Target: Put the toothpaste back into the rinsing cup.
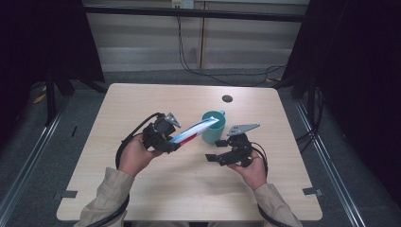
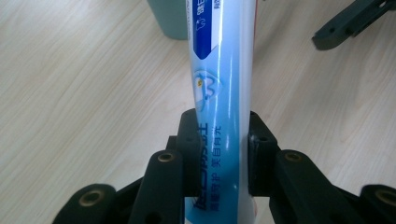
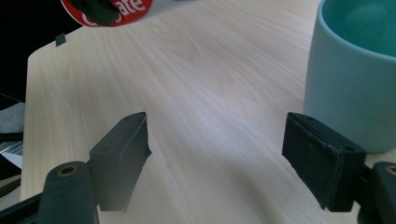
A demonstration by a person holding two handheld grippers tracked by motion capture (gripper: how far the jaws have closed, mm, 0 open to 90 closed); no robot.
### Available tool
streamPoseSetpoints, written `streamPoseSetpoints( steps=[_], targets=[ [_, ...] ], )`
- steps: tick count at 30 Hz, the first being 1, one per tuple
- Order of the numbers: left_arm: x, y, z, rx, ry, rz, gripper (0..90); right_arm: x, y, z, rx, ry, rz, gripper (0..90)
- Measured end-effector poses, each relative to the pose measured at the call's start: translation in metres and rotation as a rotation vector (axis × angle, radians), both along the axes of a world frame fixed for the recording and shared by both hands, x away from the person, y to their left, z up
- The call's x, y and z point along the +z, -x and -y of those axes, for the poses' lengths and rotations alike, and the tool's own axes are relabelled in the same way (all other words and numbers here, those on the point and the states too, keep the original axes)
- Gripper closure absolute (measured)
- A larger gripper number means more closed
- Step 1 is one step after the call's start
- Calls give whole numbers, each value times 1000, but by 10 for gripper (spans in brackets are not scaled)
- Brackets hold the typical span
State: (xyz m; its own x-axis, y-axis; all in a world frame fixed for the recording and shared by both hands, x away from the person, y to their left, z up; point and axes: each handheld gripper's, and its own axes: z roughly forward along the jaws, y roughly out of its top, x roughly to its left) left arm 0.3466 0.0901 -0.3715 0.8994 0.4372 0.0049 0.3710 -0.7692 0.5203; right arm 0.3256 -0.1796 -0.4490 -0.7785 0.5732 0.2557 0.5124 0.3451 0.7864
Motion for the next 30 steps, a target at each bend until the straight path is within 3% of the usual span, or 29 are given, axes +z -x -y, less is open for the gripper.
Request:
streamPoseSetpoints(
  steps=[10, 15, 18, 30],
  targets=[
    [-2, 6, 24, -54, 27, -6, 726, 9, -4, 2, -19, -63, 8, 221],
    [-8, 6, 32, -61, 30, -14, 726, 14, -6, 8, -22, -132, 2, 229],
    [-12, 6, 35, -57, 44, -24, 725, 16, -7, 11, -19, -195, -22, 228],
    [-21, 6, 39, -54, 68, -33, 723, 16, -13, 14, -37, -246, -98, 230]
  ],
)
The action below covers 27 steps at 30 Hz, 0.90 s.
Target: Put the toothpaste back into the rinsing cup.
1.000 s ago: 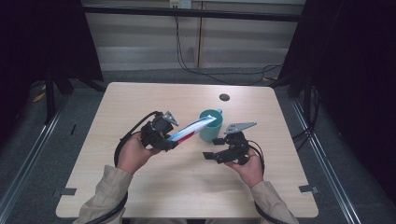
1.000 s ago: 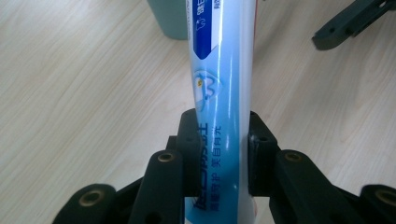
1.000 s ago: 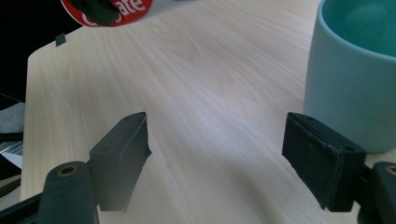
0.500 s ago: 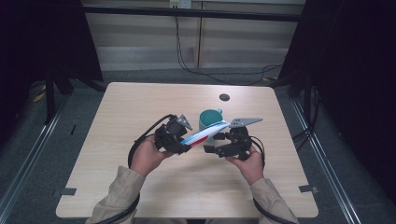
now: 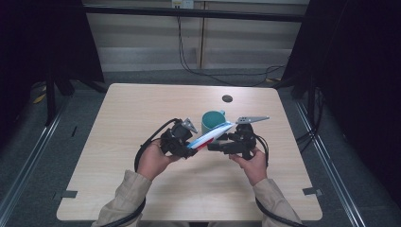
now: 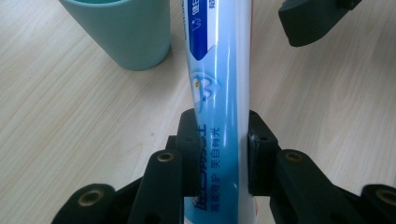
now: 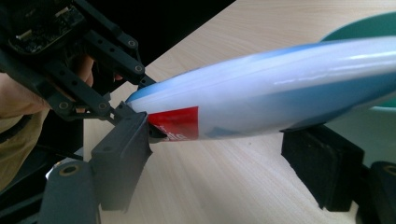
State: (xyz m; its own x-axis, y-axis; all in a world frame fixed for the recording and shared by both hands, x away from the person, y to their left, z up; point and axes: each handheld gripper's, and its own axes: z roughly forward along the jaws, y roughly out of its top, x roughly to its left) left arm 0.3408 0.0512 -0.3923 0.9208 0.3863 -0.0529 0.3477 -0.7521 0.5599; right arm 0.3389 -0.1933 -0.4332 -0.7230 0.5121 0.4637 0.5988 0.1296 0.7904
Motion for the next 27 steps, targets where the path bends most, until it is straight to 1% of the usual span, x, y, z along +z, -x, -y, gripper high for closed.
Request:
streamPoseSetpoints(
  steps=[4, 6, 8, 9, 10, 13, 16, 18, 19, 20, 22, 23, 24, 25, 26, 27],
  targets=[
    [-2, 1, 3, -3, 3, 1, 722, -1, -2, 2, -17, -29, -27, 230],
    [-3, 2, 5, -3, 13, 3, 721, -1, -3, 2, -29, -40, -36, 234],
    [-2, 3, 7, -8, 19, 5, 721, -1, -4, 3, -39, -57, -48, 254],
    [-2, 3, 8, -16, 19, 8, 721, -1, -4, 3, -42, -57, -51, 259],
    [-1, 3, 10, -11, 24, 8, 721, -1, -5, 3, -45, -58, -51, 262],
    [0, 4, 13, -14, 25, 19, 721, -1, -5, 4, -58, -88, -66, 276],
    [-2, 4, 15, -8, 32, 14, 720, -1, -6, 5, -63, -103, -81, 294],
    [-3, 3, 14, -4, 40, 9, 720, -2, -7, 6, -63, -117, -94, 336],
    [-4, 3, 14, 0, 43, 4, 720, -2, -7, 6, -57, -126, -98, 375],
    [-5, 3, 14, 5, 55, 2, 719, -2, -7, 8, -57, -142, -101, 421],
    [-6, 3, 13, 9, 68, -9, 715, -3, -8, 12, -43, -192, -112, 527],
    [-6, 3, 13, 10, 69, -8, 712, -3, -7, 14, -40, -212, -113, 573],
    [-6, 3, 14, 9, 69, -7, 709, -2, -7, 14, -35, -224, -112, 596],
    [-7, 3, 14, 7, 69, -7, 706, -1, -7, 14, -31, -224, -105, 611],
    [-6, 4, 14, 10, 69, 2, 704, 0, -6, 14, -29, -220, -98, 621],
    [-6, 4, 14, 9, 74, 5, 706, 1, -6, 13, -31, -228, -95, 622]
  ],
)
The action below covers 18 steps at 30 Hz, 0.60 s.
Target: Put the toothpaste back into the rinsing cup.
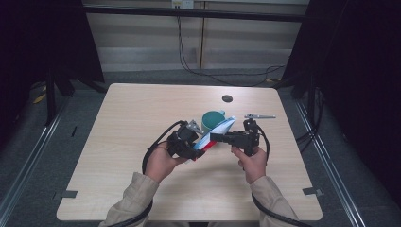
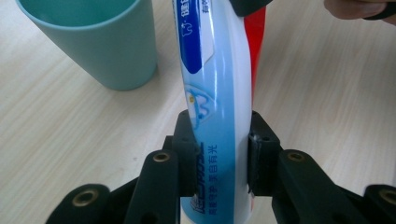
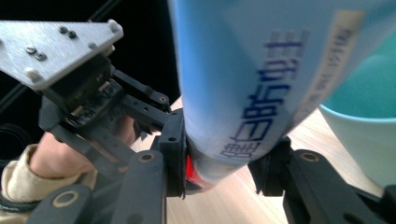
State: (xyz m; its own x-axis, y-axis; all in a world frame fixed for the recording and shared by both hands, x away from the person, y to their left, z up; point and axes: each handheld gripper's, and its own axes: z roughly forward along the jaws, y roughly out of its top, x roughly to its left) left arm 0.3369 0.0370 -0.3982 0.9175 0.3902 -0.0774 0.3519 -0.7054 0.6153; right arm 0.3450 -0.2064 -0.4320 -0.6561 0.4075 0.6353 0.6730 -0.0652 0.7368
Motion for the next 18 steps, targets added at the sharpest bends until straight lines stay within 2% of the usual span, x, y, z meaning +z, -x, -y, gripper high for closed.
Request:
streamPoseSetpoints(
  steps=[2, 8, 10, 13, 16, 18],
  targets=[
    [1, 0, 1, -1, 5, 10, 710, 1, -1, 0, -4, -13, -11, 608],
    [0, 1, 6, -3, 3, 6, 714, -2, -2, 0, -31, -51, -28, 556],
    [-1, 2, 10, -6, 3, 8, 714, -4, -3, 1, -38, -77, -50, 529],
    [-1, 3, 14, -13, 6, 8, 711, -6, -4, 0, -59, -87, -63, 501],
    [-2, 4, 16, -13, 14, 7, 706, -5, -3, 1, -69, -97, -61, 545],
    [-4, 5, 18, -18, 15, 2, 695, -4, -3, 2, -70, -82, -72, 633]
  ],
)
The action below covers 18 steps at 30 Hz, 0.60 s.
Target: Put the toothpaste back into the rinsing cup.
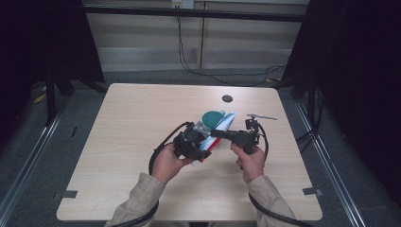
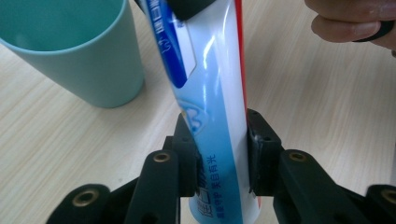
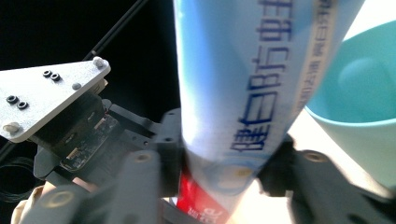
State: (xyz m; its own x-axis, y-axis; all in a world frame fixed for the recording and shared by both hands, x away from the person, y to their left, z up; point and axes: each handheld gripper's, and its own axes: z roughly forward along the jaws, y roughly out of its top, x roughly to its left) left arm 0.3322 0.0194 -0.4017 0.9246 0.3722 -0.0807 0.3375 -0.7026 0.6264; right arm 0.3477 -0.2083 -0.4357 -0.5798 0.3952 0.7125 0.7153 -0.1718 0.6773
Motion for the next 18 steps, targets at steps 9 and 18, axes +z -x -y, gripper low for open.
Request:
streamPoseSetpoints(
  steps=[9, 18],
  targets=[
    [-7, -6, -8, 19, 61, -46, 417, 9, 2, 0, 23, 77, 67, 735],
    [-23, -6, -34, 56, 95, -68, 221, 19, 4, 17, -17, 119, 124, 737]
  ],
)
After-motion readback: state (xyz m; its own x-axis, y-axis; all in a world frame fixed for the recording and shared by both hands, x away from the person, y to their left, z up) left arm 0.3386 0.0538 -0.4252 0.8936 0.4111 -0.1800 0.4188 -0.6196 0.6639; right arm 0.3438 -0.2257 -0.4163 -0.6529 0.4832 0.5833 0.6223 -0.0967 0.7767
